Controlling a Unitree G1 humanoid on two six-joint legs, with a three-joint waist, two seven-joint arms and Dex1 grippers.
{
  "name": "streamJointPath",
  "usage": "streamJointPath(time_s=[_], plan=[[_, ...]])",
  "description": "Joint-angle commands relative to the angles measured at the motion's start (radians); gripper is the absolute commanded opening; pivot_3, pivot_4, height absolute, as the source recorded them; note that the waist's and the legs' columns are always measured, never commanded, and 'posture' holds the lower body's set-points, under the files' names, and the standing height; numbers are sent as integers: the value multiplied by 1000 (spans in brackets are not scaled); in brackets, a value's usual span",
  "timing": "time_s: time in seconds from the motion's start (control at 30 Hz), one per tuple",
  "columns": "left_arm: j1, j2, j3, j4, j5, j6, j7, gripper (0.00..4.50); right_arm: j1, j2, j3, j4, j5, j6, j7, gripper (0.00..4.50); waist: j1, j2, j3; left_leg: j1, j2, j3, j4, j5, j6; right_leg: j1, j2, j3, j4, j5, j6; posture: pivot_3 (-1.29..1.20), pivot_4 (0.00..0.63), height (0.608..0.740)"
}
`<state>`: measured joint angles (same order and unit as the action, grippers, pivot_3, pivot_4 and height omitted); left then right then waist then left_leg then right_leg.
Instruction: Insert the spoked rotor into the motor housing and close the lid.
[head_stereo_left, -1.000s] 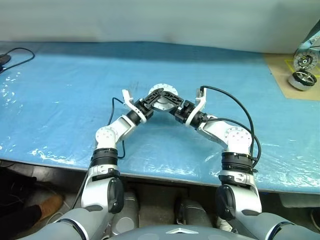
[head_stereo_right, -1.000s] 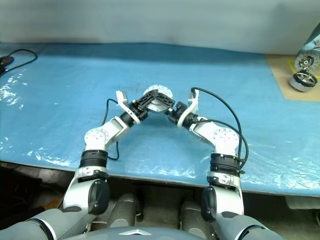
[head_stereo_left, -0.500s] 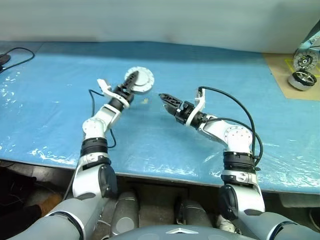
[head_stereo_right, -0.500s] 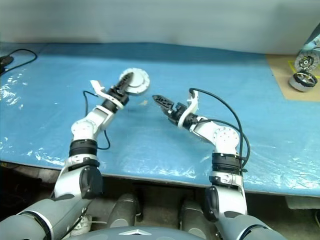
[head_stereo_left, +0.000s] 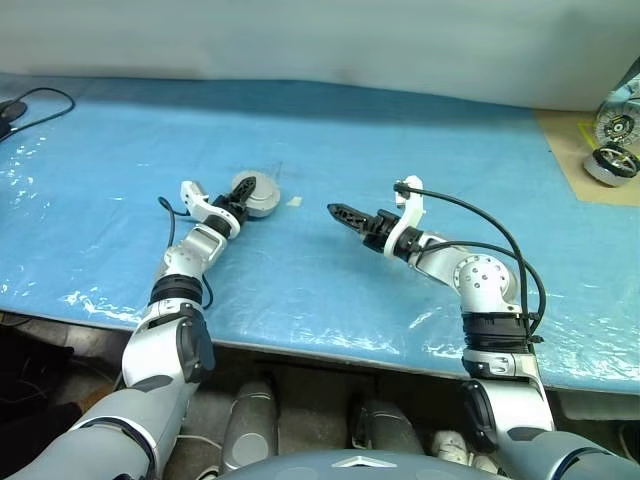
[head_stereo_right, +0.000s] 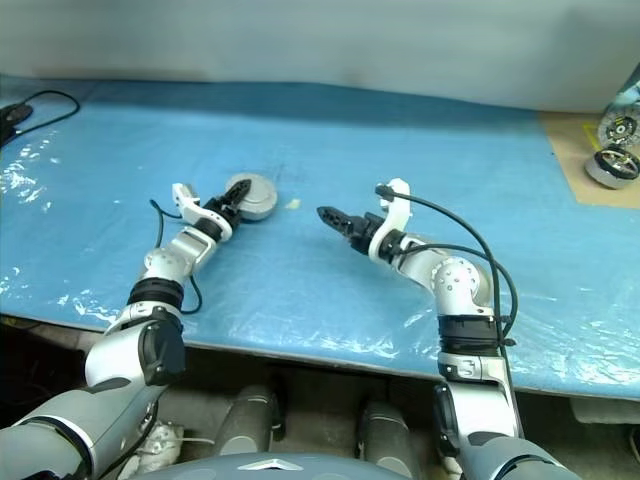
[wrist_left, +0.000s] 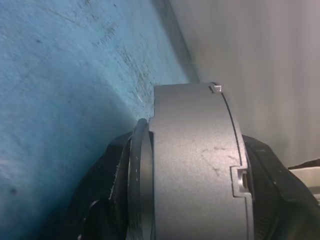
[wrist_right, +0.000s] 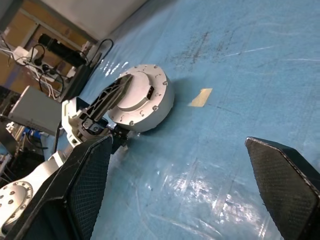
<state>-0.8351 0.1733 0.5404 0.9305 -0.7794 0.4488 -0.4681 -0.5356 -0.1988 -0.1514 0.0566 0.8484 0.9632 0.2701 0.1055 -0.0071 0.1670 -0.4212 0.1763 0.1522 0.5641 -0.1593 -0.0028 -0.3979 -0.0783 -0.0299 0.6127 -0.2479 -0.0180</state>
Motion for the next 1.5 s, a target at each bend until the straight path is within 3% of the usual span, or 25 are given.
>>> streamJointPath(time_s=[0.03,0.2,0.53,0.73,0.83,0.97,1.1,1.3,1.5], plan=[[-23,-5,3,-31,-4,0,-40,2902,3,10,7,-51,-16,-19,11,4493,-1,0,0,0,0,0,0,0,0,0,0,0,0,0,0,0,150,740],[-8,-8,-11,-60,10,31,-58,4486,8,29,11,-52,-43,-18,6,4500,-4,0,0,1,0,0,0,0,0,0,0,0,1,0,0,0,150,740],[14,143,-60,-98,171,-128,-21,4486,20,16,13,-74,-64,-8,42,4500,-9,0,0,2,2,0,2,0,0,1,0,0,3,0,0,0,150,740],[102,205,-119,-263,256,-223,-53,4486,22,-14,19,-97,-94,-23,60,4500,-5,0,0,2,1,0,2,0,0,2,0,0,3,0,0,0,150,740],[185,201,-179,-427,308,-270,-66,4486,38,-67,72,-156,-188,-75,59,4500,-3,0,0,2,0,0,2,0,0,2,-1,0,3,0,0,0,150,740],[312,171,-249,-684,417,-373,21,4486,77,-154,196,-260,-464,-268,-29,4500,-5,0,0,3,1,0,2,0,0,2,-1,0,3,0,0,0,150,740],[416,131,-283,-811,495,-439,104,4486,168,-208,274,-334,-701,-436,-122,4500,-10,0,0,5,2,0,2,0,0,4,0,1,3,0,0,0,150,740],[546,101,-330,-946,525,-442,125,4486,322,-182,253,-463,-788,-390,-194,4500,-13,0,0,10,2,1,1,0,0,7,1,2,1,0,0,0,150,740],[655,68,-376,-1036,520,-388,142,4486,365,-146,223,-475,-818,-357,-222,4500,-18,0,0,16,2,3,1,0,0,10,1,5,1,-1,0,0,150,740]])
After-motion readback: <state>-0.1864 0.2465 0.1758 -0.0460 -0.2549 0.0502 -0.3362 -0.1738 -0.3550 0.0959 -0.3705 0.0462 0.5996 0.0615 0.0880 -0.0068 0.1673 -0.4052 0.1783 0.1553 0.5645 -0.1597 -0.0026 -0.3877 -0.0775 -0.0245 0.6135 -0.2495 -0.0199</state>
